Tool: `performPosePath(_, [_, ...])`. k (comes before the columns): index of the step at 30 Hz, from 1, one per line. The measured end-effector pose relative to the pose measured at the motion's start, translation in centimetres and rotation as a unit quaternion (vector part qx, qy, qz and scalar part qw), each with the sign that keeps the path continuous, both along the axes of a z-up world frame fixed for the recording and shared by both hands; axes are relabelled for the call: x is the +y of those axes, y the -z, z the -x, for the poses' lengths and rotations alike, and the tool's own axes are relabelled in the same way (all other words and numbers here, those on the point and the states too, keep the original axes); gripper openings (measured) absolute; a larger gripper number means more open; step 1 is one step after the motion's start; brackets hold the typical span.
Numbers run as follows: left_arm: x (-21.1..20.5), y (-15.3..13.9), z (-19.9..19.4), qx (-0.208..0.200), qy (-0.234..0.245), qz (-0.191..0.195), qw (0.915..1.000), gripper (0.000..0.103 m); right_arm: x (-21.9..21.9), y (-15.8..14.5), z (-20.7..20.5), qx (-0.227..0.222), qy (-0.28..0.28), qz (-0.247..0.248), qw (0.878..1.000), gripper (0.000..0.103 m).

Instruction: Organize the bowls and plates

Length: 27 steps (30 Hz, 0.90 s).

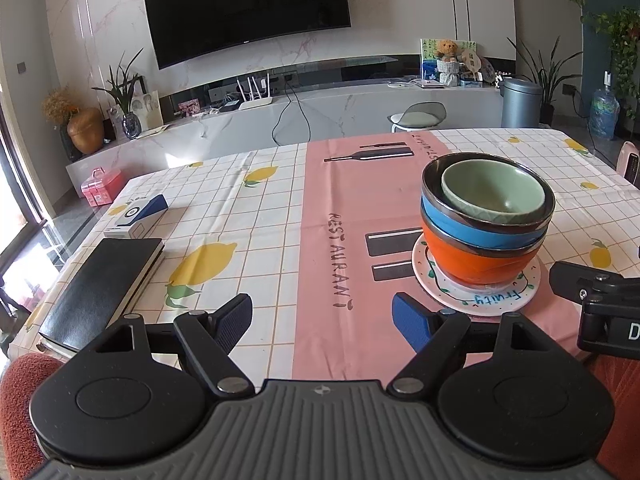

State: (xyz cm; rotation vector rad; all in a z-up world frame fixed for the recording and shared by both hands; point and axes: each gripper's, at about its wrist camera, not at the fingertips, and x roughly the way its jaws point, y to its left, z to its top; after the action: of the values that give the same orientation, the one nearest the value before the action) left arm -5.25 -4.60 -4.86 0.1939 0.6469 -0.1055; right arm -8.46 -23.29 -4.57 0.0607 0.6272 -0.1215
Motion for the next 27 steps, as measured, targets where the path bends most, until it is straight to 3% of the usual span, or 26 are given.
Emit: performPosePath(27, [0.04, -0.33, -0.02, -0.005, -0.003, 0.011, 0.9999, 0.093, -0.05, 0.34, -0.13, 0.005, -0.004, -0.003, 1.000, 0.100])
